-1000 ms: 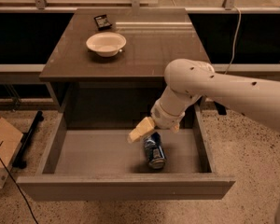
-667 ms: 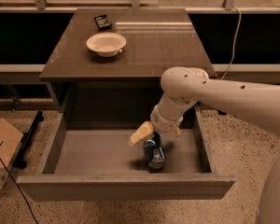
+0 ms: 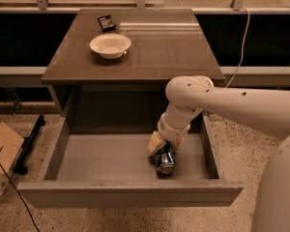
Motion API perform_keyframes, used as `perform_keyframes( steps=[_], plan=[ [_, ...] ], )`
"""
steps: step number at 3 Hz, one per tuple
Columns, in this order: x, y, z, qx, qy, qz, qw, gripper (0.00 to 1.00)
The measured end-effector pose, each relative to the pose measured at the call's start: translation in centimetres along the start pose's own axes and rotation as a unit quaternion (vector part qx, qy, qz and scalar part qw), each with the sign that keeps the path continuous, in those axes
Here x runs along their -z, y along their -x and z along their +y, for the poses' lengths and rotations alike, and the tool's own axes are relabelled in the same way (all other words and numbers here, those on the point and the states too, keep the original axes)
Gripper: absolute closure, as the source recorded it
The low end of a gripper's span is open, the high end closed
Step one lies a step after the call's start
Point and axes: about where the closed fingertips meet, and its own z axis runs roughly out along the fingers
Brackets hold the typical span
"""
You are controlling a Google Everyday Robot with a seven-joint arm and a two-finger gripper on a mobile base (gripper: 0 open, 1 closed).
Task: Pick pepsi can from top drawer and place on counter
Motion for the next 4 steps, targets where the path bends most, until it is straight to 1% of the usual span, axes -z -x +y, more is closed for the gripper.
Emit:
perform_keyframes(
  steps=[1, 2, 3, 4],
  plan=[
    [1.4, 0.2, 0.6, -0.003, 0.023, -0.011, 0.9997, 0.73],
    [3.4, 0.5, 1.7, 0.014, 0.051, -0.024, 0.9983, 0.96],
    [7.3, 1.0, 2.5, 0.045, 0.092, -0.054, 0.9933, 1.0],
    [12.4, 2.1, 2.2, 0.092, 0.126, -0.098, 0.9828, 1.0]
  ],
)
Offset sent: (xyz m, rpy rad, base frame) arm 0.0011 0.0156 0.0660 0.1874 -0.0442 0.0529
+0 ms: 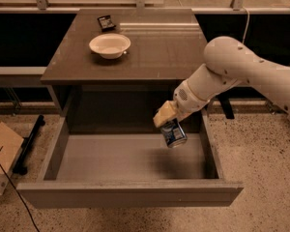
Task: Pick pepsi can from top drawer and place on counter
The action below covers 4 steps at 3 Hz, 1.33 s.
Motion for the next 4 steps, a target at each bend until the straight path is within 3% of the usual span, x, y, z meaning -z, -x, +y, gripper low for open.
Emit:
perform_keyframes(
  steps=[1, 2, 3, 4],
  plan=[
    [4.6, 2.8, 0.4, 0.055, 0.023, -0.031, 0.9977, 1.0],
    [9.6, 6.4, 0.4, 0.098, 0.027, -0.079, 0.9917, 1.0],
    [13.5, 9.7, 0.2, 0.127, 0.026, -0.119, 0.9845, 1.0],
    [16.4, 12.9, -0.2, 0.149, 0.027, -0.169, 0.974, 1.0]
  ],
)
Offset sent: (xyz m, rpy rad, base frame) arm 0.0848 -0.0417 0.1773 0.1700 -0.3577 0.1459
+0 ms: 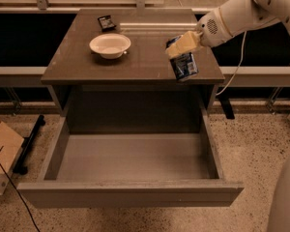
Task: Pick pepsi can from top drawer and place on counter
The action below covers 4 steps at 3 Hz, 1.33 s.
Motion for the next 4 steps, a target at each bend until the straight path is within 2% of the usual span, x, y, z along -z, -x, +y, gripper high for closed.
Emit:
perform_keyframes(
  steps=[1, 2, 3, 4],
  plan=[
    [1.3, 3.1, -1.3, 0.013, 0.001, -0.04, 0.9991, 1.0],
    [2.2, 4.2, -1.4, 0.019, -0.004, -0.055, 0.9983, 1.0],
    [1.1, 4.8, -1.6, 0.042, -0.02, -0.066, 0.9967, 1.0],
    [-0.1, 6.6, -1.8, 0.077, -0.035, -0.106, 0.9908, 1.0]
  ],
)
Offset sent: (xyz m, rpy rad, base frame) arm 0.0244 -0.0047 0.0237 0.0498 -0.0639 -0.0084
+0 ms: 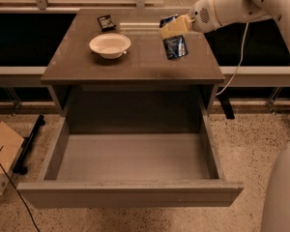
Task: Pick pepsi can from top drawer and place on counter
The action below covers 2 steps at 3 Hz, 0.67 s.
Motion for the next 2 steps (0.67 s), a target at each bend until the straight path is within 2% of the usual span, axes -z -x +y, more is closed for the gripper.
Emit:
perform_keyframes(
  steps=[1, 2],
  plan=[
    [-1.6, 0.6, -0.9, 0.017, -0.002, -0.067, 0.9976, 1.0],
    [-2.7, 1.1, -1.6, 0.032, 0.004, -0.135, 0.9903, 1.0]
  ],
)
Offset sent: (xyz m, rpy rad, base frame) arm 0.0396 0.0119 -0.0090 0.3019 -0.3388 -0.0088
